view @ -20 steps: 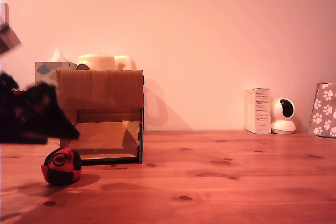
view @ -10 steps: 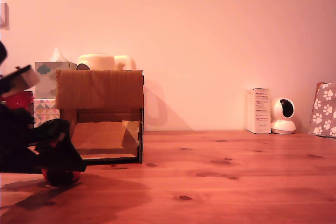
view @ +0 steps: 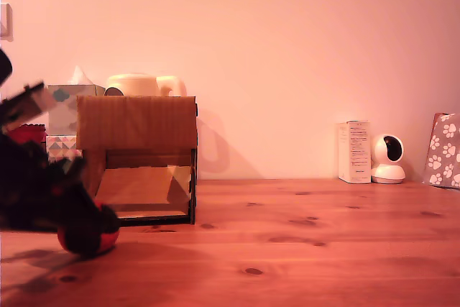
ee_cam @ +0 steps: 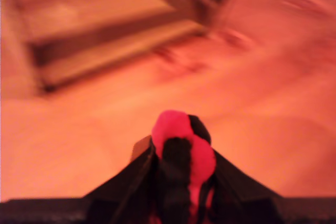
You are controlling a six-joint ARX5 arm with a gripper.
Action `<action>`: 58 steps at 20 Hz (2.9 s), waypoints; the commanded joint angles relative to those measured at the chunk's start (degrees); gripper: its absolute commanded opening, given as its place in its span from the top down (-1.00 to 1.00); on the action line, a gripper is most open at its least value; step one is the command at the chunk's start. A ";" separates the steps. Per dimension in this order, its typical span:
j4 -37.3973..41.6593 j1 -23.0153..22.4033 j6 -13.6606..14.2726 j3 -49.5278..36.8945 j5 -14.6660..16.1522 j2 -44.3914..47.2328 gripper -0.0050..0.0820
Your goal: Drop the footbag into the cardboard dice tower
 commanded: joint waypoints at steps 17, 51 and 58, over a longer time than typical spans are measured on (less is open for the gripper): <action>-2.23 -0.15 0.68 5.77 -2.80 -30.67 0.42; -45.31 2.10 8.04 49.42 -1.66 -2.62 0.93; -45.33 2.10 9.46 44.57 1.09 -9.49 0.94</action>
